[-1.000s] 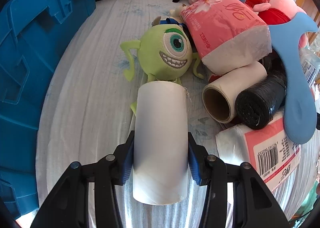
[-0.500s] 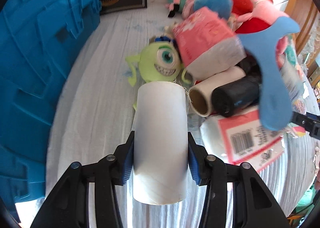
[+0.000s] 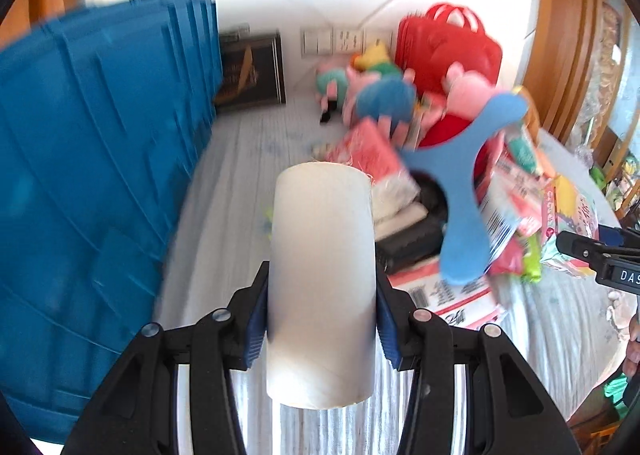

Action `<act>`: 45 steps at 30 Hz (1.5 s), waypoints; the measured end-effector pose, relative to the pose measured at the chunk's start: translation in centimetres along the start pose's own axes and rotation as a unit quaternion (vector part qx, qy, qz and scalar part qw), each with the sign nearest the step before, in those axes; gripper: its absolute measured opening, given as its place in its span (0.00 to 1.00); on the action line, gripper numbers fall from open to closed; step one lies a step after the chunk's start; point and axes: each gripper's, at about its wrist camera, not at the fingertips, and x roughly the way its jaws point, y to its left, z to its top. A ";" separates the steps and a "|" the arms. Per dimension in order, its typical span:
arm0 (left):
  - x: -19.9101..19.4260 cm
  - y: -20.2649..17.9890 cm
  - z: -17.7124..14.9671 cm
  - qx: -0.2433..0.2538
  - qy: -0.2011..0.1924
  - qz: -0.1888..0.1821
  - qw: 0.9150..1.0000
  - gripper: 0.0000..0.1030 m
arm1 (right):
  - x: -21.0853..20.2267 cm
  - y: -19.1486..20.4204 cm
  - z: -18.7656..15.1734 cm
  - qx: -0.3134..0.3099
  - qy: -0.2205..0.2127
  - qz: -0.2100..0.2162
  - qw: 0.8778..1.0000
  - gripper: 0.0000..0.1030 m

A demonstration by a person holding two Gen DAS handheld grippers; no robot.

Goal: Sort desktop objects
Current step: 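Lift the paper roll with the left tool while the right tool lifts the Kotex pack, then carry both items over the blue crate and open both tools to drop them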

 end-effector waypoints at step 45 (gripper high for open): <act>-12.2 36.2 13.3 -0.099 -0.054 0.140 0.984 0.44 | -10.6 51.2 16.4 -0.291 -0.195 0.058 0.935 0.73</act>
